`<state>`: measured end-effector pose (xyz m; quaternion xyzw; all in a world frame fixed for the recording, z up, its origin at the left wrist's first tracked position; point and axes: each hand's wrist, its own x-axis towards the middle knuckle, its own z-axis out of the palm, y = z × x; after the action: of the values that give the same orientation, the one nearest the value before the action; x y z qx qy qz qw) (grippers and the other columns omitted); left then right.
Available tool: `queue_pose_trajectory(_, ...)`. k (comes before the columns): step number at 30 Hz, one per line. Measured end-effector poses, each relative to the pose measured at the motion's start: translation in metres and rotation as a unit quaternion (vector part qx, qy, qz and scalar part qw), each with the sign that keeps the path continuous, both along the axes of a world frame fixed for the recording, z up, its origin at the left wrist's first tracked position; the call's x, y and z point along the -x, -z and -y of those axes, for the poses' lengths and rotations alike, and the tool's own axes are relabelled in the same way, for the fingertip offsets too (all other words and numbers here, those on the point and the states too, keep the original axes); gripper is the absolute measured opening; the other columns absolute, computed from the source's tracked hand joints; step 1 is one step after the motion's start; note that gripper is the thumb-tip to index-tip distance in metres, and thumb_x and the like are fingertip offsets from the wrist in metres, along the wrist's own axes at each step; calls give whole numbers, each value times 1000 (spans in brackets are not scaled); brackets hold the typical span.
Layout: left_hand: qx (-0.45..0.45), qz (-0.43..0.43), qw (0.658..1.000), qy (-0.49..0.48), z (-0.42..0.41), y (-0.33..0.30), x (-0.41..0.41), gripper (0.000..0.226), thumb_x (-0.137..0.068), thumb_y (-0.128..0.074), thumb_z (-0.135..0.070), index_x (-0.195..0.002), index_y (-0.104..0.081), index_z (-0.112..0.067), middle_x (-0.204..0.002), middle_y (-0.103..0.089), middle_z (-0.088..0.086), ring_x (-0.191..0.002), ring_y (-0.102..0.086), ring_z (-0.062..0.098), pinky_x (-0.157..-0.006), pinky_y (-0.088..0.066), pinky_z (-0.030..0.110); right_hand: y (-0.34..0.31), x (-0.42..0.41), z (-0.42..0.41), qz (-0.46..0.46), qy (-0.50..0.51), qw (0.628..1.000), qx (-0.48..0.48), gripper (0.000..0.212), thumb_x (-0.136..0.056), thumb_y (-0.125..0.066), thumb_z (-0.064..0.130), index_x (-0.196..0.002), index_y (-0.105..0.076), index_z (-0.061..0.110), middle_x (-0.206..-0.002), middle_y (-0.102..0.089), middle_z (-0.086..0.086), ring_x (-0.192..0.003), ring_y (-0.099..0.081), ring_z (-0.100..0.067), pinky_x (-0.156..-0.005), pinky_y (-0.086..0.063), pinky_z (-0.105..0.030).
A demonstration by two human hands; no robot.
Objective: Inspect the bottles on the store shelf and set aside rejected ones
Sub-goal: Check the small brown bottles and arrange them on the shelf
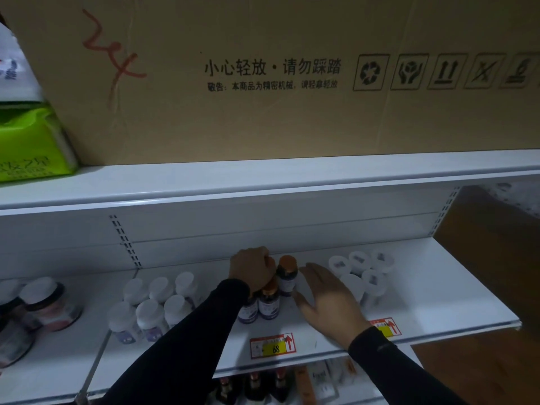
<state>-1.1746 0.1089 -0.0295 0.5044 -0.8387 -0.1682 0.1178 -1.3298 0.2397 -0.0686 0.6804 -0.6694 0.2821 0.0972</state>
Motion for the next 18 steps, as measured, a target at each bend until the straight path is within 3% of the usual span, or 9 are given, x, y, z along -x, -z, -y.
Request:
queue_pose_trajectory(4,27,-50,998,-9,-2,-10,-5,23,-93,-49,-31,-83,-54,-11,-82,-64,11,-79,-60,31,-68,-46,35,-6,-1,-4,8,2,1000,-17,52,-86,-51,47,-119,-65,10,-118,-67,-9,-103,-67,-26,-79,-57,-29)
queue_pose_trajectory(6,41,-103,994,-12,-4,-20,-11,24,-96,-50,-29,-100,-62,-8,-94,-66,15,-89,-60,33,-78,-48,37,-10,-3,-4,29,-3,999,-17,50,-86,-50,46,-120,-63,11,-117,-67,-7,-99,-67,-25,-74,-56,-28)
queue_pose_trajectory(8,41,-161,986,-21,-11,-35,-19,31,-98,-53,-27,-119,-61,-5,-110,-64,18,-103,-59,33,-88,-44,31,-16,-7,-4,65,-8,998,-17,50,-87,-50,46,-124,-59,14,-117,-65,-5,-97,-66,-25,-71,-56,-28)
queue_pose_trajectory(10,40,-222,973,-39,-18,-49,-28,35,-98,-55,-29,-126,-60,-8,-118,-62,15,-109,-58,28,-87,-37,22,-21,-12,-4,82,-15,997,-8,50,-88,-50,47,-126,-58,16,-118,-64,-4,-97,-66,-25,-70,-56,-29)
queue_pose_trajectory(12,40,-255,965,-51,-24,-61,-35,32,-97,-56,-32,-121,-63,-12,-118,-65,9,-107,-59,21,-85,-36,19,-26,-19,-4,89,-22,996,-4,52,-89,-48,50,-129,-56,19,-120,-63,-3,-99,-65,-24,-70,-55,-31)
queue_pose_trajectory(16,-26,-316,947,-53,-38,-76,-45,27,-95,-58,-34,-109,-68,-14,-110,-69,3,-99,-63,19,-89,-51,35,-34,-40,-2,122,-40,992,-19,62,-88,-53,58,-136,-49,19,-125,-59,-1,-107,-61,-19,-78,-47,-22)
queue_pose_trajectory(18,-54,-331,940,-57,-44,-78,-48,28,-94,-59,-38,-108,-69,-16,-109,-69,1,-96,-64,16,-87,-53,36,-39,-50,-3,157,-63,985,-40,73,-82,-56,63,-141,-41,22,-128,-54,-2,-111,-57,-17,-86,-50,-26)
